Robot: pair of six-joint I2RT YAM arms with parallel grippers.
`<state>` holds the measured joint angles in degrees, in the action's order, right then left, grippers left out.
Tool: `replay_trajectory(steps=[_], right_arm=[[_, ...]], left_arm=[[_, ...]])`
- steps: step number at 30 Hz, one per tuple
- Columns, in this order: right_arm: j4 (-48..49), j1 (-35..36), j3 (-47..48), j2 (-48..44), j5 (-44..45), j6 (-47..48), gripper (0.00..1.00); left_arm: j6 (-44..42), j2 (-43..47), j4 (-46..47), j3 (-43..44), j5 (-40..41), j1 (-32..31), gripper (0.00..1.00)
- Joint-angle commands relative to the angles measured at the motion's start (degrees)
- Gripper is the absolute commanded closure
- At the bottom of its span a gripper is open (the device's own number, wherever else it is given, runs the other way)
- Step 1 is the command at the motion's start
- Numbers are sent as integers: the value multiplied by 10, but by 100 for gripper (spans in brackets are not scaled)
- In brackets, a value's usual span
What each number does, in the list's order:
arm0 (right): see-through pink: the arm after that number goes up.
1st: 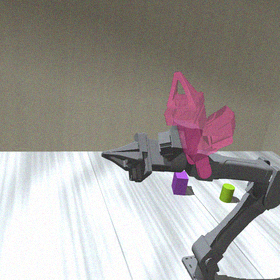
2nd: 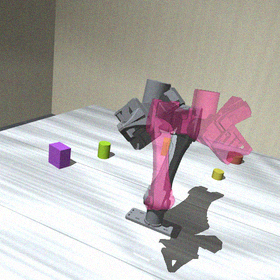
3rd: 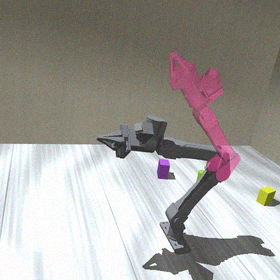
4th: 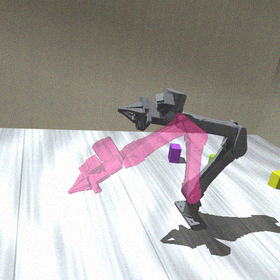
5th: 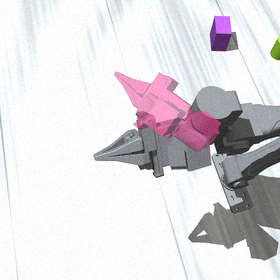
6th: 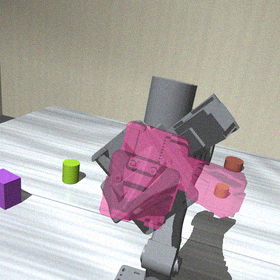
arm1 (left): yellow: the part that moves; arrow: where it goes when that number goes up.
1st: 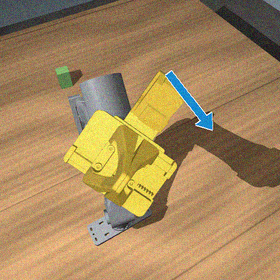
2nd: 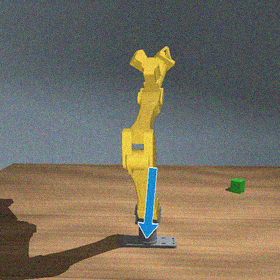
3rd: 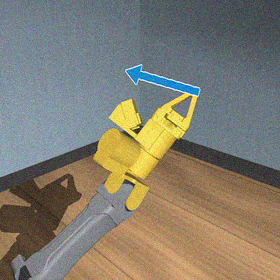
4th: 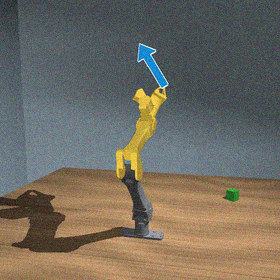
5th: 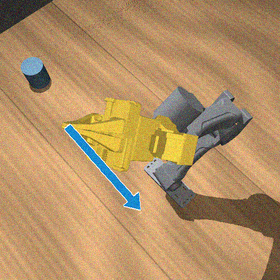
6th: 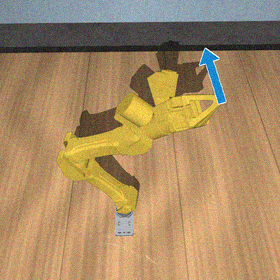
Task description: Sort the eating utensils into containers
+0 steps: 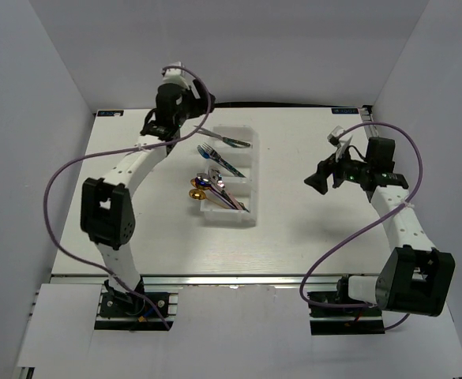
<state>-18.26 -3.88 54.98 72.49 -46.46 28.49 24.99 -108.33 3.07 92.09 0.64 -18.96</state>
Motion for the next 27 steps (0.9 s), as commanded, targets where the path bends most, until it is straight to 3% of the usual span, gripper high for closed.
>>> replay_trajectory(steps=[1,4,6,7,15,20,27], right_arm=[[51,-18,-14,-16,9,-23,11],[93,-34,-29,-30,48,-55,11],[101,-44,-32,-38,47,-72,11],[101,-53,-31,-38,45,-75,11],[151,-96,-50,-79,62,-115,11],[204,-99,-99,-146,104,-136,11],[250,-101,-174,-207,152,-178,11]], left_arm=[[-53,93,-16,-34,39,18,12],[-82,152,-23,-74,-3,30,7],[-102,192,-11,-145,-63,31,7],[-113,232,-3,-169,-77,31,2],[-157,407,4,-392,-158,31,2],[-167,519,12,-475,-158,31,2],[-159,589,11,-525,-187,31,2]])
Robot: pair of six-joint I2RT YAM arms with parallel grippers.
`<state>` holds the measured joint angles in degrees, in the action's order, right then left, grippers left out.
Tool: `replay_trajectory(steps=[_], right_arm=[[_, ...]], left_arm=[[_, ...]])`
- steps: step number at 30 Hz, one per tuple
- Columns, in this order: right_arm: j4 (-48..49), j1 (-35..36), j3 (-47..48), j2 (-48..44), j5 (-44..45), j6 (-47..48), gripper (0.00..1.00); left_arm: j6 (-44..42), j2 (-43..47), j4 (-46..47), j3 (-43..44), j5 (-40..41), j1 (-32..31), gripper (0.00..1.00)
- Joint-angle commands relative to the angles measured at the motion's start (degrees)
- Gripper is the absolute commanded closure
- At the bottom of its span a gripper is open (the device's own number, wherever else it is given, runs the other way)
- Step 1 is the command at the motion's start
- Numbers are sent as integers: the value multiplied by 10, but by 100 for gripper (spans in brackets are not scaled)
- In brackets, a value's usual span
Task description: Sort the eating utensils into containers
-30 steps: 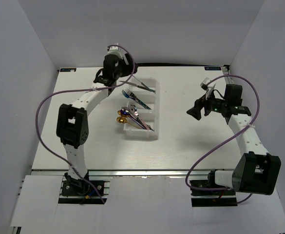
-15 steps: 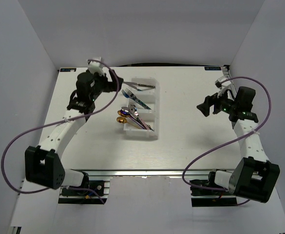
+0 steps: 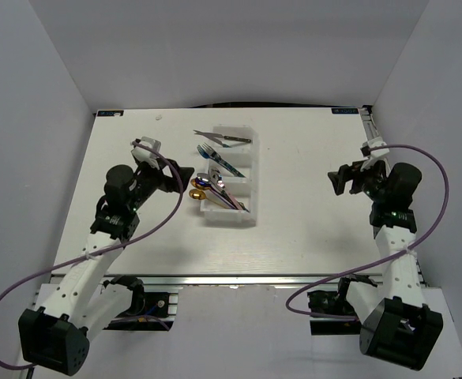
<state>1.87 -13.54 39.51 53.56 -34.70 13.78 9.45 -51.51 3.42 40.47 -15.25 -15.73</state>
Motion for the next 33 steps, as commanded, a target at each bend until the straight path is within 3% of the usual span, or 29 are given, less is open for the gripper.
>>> replay_trajectory(steps=[1,12,33], right_arm=[[59,-5,-26,-22,39,-35,11],[92,-54,-58,-50,29,-99,11],[94,-75,-58,-60,23,-157,10]], left_arm=[[-3,25,4,-11,-29,-1,2],[-9,31,3,-16,-22,-3,2],[0,18,4,-14,-36,-3,2]])
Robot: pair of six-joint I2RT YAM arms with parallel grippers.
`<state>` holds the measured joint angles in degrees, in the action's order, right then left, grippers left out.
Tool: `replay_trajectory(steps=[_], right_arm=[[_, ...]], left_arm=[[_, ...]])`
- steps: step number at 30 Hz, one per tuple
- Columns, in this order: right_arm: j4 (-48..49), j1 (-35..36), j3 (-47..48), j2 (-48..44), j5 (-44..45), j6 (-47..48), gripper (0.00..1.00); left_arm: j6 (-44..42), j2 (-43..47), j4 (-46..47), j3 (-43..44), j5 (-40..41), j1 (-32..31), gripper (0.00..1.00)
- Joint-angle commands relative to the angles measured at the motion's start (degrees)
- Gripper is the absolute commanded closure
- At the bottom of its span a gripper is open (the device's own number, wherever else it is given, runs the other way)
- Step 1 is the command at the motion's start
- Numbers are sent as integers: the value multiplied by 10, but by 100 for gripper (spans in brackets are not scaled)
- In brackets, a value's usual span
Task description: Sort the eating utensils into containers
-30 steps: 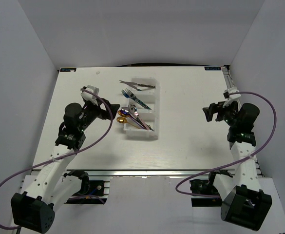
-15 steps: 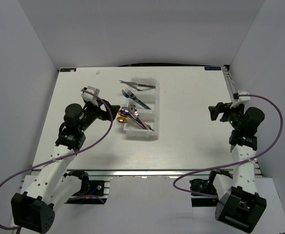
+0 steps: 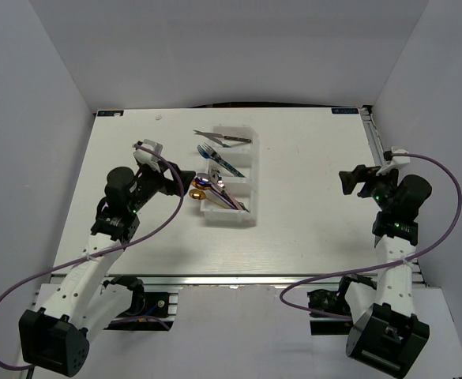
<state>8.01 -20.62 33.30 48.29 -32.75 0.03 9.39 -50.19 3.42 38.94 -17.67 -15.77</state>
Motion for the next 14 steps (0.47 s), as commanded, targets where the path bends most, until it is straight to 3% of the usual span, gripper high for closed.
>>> replay_trajectory(steps=[1,14], right_arm=[[31,-4,5,-7,5,-26,11],[25,-24,5,-10,-13,-24,10]], left_arm=[[1,5,3,1,-11,-2,2],[13,4,8,1,-26,-2,2]])
